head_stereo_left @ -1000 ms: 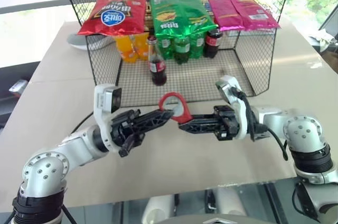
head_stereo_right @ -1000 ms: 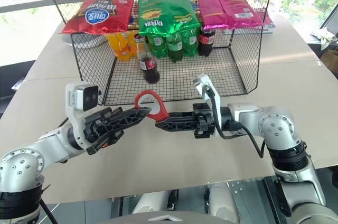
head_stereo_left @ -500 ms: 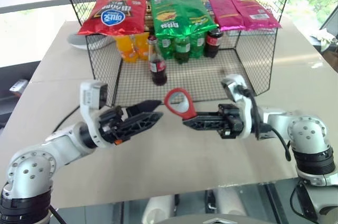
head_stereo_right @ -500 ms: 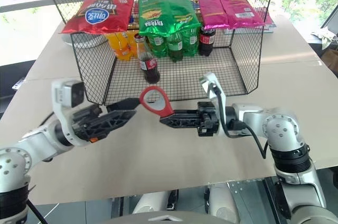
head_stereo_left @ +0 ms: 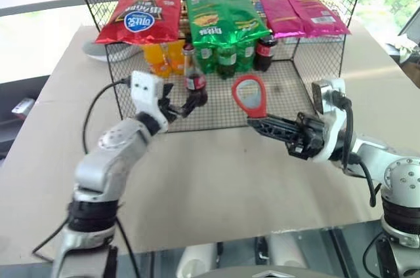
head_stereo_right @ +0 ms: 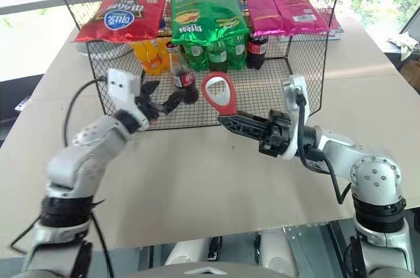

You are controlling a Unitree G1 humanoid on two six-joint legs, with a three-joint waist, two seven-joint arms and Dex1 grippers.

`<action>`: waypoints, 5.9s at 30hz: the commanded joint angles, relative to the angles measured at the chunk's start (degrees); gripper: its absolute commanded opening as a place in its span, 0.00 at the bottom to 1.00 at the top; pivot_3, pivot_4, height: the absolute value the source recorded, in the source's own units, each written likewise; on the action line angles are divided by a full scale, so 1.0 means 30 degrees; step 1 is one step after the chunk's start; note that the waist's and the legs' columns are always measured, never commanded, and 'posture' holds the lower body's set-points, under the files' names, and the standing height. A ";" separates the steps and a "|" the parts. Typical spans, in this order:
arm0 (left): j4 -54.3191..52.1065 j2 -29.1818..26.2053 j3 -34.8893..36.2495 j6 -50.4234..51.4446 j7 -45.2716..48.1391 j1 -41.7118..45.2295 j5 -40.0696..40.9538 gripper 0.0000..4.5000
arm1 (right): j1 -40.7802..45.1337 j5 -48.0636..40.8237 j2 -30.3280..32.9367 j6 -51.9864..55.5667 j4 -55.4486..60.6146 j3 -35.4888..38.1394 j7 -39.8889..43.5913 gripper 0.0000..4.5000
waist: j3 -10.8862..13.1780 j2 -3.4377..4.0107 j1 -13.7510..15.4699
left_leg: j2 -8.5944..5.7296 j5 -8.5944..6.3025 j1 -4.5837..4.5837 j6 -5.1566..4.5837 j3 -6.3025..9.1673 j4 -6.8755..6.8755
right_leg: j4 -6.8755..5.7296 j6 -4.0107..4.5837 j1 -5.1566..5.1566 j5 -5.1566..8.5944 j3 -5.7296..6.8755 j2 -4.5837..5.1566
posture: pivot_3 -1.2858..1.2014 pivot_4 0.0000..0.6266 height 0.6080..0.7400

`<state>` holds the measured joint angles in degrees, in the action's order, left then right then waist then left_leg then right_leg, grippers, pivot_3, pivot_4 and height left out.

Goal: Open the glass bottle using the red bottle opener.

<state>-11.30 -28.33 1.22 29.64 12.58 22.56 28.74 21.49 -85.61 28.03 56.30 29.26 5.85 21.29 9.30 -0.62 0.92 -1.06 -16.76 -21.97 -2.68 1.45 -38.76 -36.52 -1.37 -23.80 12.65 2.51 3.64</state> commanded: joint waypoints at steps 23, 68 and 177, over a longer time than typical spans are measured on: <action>1.0612 0.2887 0.0483 -0.8233 0.3863 0.5309 -0.4804 0.60 | -0.3300 0.0398 0.1202 -0.3660 0.3449 0.0832 -0.1918 0.00 | 0.0013 -0.0022 -0.0035 | 0.0000 -0.0005 -0.0003 -0.0013 0.0002 -0.0002 | -0.0004 -0.0010 0.0003 -0.0003 0.0031 -0.0011 | 0.52 0.24 1.00; -0.3969 -0.2859 0.0429 -0.0701 1.4448 -0.4160 0.3247 0.83 | -0.3577 0.5090 0.2791 -0.4428 0.4081 -0.0426 -0.0097 0.00 | 0.0039 -0.0019 -0.0039 | 0.0030 -0.0018 0.0035 -0.0032 -0.0023 0.0001 | -0.0012 -0.0005 0.0012 0.0005 -0.0018 -0.0112 | 0.52 0.24 1.00; -0.1910 -0.2790 -0.0193 -0.0429 1.6083 -0.2030 0.1731 0.51 | 0.0750 4.0825 0.2502 -2.6775 -0.6237 -0.9704 -0.0025 0.00 | -0.0200 0.0034 -0.0076 | 0.0063 -0.0003 0.0413 -0.0002 -0.0165 -0.0028 | -0.0100 0.0082 0.0247 0.0057 -0.0191 -0.0169 | 0.52 0.24 1.00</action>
<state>-16.73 -36.54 0.21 29.42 59.77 16.04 33.72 25.17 35.65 32.75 -24.86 13.70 -22.53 14.88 8.70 -0.51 0.69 -0.85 -16.77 -20.74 -2.69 0.97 -38.82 -36.81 -1.12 -23.07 12.82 1.95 3.13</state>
